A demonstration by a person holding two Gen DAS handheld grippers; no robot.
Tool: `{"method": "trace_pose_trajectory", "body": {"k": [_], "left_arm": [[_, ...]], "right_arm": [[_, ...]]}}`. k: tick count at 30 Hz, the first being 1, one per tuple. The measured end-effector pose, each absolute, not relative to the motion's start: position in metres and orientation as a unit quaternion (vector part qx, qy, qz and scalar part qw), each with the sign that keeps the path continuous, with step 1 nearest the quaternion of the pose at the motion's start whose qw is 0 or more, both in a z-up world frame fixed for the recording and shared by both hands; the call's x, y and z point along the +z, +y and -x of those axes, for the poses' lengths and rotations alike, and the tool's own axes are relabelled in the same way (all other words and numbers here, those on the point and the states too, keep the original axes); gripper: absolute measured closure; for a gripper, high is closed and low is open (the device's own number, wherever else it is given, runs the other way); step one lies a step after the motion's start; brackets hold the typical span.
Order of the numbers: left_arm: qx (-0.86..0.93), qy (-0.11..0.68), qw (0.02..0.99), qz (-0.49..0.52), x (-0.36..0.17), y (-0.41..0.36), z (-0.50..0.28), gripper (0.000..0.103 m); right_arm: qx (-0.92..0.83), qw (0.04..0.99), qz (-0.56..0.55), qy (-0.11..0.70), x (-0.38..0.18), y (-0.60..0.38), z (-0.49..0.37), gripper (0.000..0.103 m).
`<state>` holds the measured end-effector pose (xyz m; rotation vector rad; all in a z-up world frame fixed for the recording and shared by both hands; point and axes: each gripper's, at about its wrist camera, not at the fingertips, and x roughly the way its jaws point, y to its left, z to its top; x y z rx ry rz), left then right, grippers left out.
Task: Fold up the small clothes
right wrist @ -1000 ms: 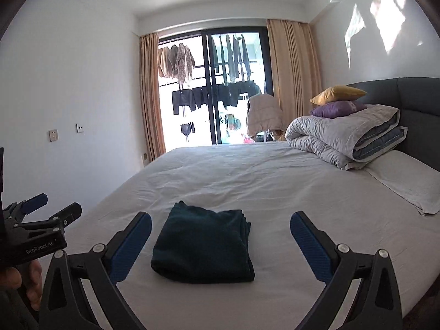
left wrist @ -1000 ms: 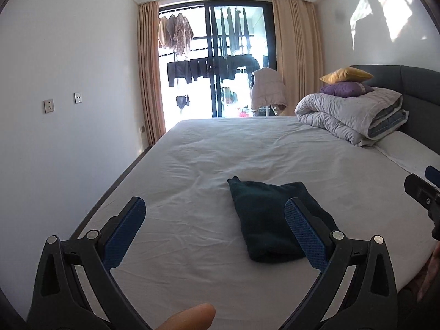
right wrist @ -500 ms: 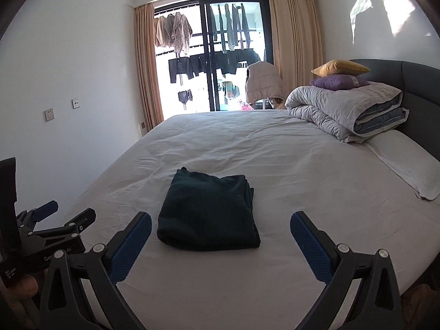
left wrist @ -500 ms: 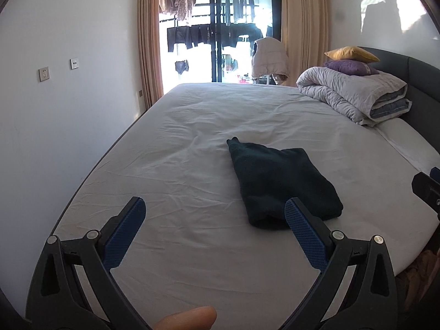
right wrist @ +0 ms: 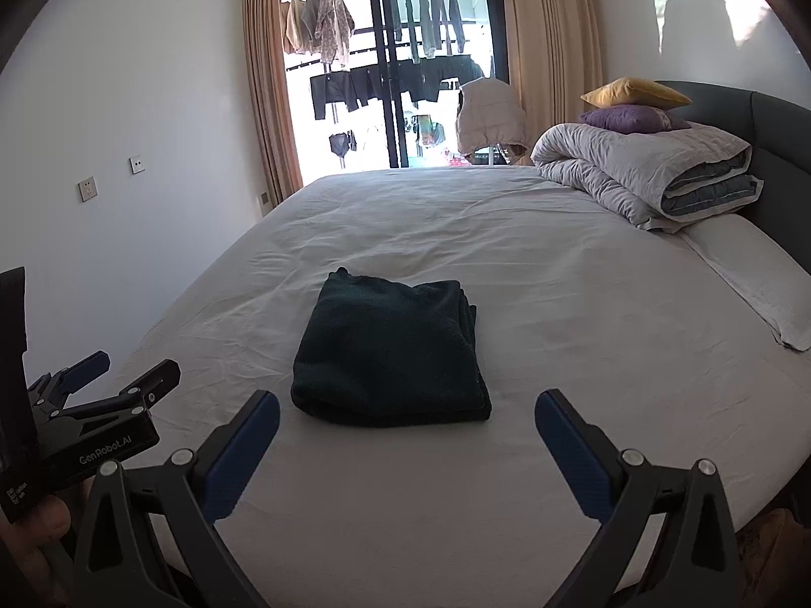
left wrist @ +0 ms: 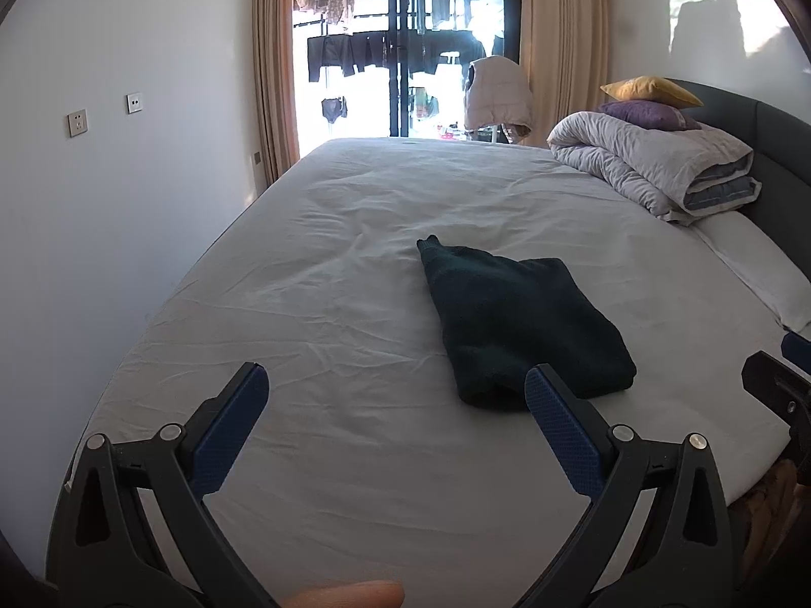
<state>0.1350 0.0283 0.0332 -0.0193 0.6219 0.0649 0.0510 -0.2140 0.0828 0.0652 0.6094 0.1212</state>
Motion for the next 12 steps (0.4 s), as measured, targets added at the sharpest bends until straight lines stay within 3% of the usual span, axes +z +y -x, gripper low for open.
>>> {"method": "trace_pose_trajectory", "body": {"k": [12], "left_arm": [[0.031, 0.323, 0.946, 0.02, 0.023, 0.03, -0.145, 0.0]], "right_arm": [[0.062, 0.947, -0.052, 0.312, 0.077, -0.219, -0.052, 0.0]]}}
